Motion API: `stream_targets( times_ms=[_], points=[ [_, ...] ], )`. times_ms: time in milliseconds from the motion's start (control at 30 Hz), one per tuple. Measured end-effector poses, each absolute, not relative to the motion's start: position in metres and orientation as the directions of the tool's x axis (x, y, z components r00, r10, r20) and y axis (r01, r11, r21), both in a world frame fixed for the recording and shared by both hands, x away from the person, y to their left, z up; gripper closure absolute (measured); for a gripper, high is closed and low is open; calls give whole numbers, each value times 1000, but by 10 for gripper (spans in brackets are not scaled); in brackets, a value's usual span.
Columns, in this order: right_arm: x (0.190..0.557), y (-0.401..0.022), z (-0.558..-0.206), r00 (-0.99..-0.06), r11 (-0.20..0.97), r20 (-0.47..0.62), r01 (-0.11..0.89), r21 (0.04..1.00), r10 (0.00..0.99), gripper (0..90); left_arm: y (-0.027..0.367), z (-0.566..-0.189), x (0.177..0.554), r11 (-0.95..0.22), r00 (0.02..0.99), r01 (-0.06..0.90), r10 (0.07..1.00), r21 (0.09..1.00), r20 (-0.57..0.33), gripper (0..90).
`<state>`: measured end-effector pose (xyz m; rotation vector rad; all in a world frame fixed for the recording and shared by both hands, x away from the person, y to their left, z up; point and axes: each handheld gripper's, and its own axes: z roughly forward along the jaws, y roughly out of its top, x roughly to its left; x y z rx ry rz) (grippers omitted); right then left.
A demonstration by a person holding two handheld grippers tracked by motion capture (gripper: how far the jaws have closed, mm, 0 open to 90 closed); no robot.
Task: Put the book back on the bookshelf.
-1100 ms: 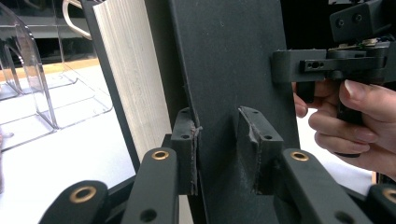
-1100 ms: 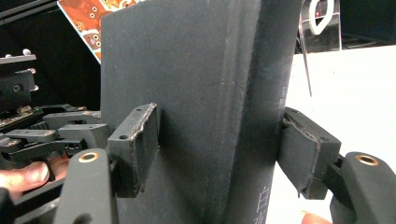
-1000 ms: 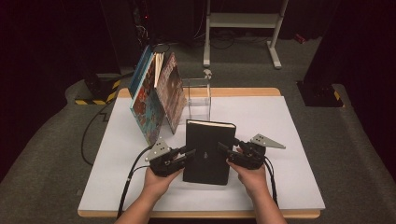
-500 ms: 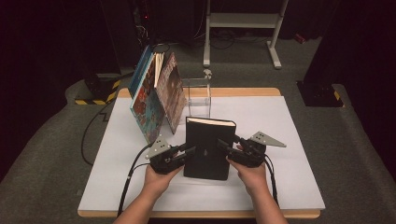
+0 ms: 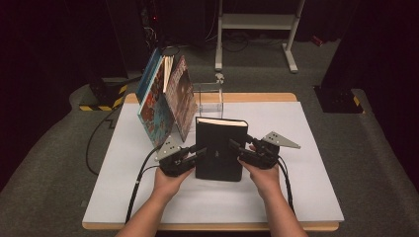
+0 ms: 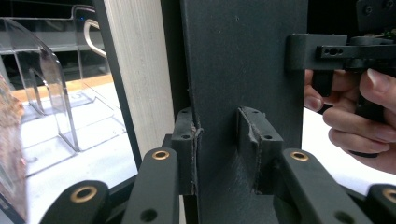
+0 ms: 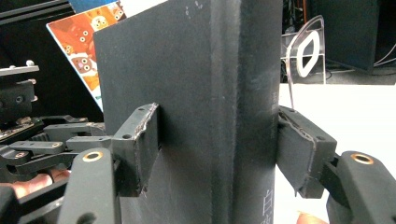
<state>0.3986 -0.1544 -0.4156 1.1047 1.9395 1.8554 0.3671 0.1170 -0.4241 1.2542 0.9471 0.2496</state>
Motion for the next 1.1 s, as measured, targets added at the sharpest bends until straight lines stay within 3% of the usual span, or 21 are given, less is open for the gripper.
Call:
stream_targets(
  times_ms=[400, 800, 1100],
  points=[
    [410, -155, -415, -677, -102, 317, 338, 936, 664, 342, 114, -425, 380, 329, 624, 303, 641, 894, -447, 690],
    [391, -154, -419, -670, -60, 259, 305, 950, 695, 282, 112, -433, 364, 281, 630, 288, 664, 915, -402, 684],
    [380, -156, -422, -683, -70, 249, 279, 958, 687, 294, 117, -437, 354, 276, 623, 285, 674, 918, -396, 669]
  ],
)
